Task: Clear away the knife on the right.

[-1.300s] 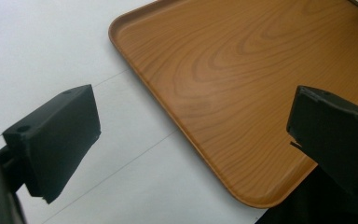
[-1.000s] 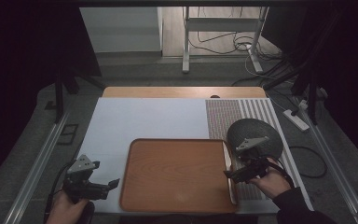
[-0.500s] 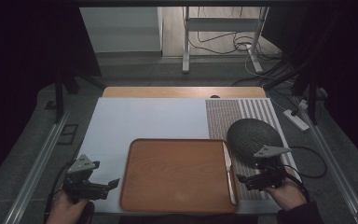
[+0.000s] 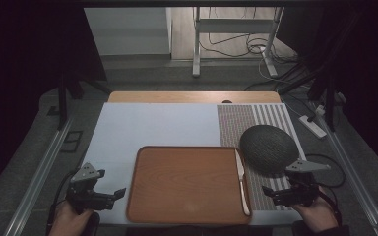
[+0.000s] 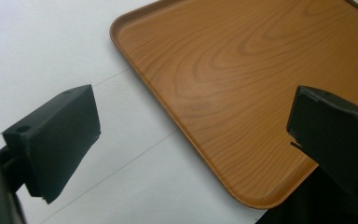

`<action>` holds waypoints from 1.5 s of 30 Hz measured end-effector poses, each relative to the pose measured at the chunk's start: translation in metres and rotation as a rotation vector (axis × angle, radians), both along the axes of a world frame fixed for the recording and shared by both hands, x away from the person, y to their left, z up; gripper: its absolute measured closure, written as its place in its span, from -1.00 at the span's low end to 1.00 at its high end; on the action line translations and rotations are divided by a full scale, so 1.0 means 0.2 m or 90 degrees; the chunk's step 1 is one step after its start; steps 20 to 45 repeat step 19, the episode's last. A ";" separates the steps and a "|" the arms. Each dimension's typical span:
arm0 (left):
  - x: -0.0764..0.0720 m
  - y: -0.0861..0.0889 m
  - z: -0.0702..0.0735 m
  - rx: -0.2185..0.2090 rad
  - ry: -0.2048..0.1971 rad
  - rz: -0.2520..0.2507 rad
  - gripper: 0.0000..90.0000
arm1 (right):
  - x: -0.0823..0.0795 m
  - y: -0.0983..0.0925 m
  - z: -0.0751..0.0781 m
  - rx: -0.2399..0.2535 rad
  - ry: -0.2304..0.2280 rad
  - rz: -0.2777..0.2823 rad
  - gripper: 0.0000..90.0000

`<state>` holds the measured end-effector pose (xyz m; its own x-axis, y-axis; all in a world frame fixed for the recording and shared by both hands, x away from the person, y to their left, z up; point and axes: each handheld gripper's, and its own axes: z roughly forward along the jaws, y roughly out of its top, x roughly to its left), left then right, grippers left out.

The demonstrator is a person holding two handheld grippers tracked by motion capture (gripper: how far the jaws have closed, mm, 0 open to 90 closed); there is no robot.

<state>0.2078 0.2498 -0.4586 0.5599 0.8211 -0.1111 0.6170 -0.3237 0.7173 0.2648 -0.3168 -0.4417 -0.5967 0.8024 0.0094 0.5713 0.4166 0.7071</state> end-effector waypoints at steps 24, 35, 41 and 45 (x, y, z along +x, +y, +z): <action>0.00 0.00 0.00 -0.005 0.000 0.002 -0.94 | -0.10 -0.09 0.04 0.019 -0.017 -0.038 -1.00; 0.00 0.00 0.00 -0.005 0.000 0.002 -0.94 | -0.10 -0.09 0.04 0.019 -0.017 -0.038 -1.00; 0.00 0.00 0.00 -0.005 0.000 0.002 -0.94 | -0.10 -0.09 0.04 0.019 -0.017 -0.038 -1.00; 0.00 0.00 0.00 -0.005 0.000 0.002 -0.94 | -0.10 -0.09 0.04 0.019 -0.017 -0.038 -1.00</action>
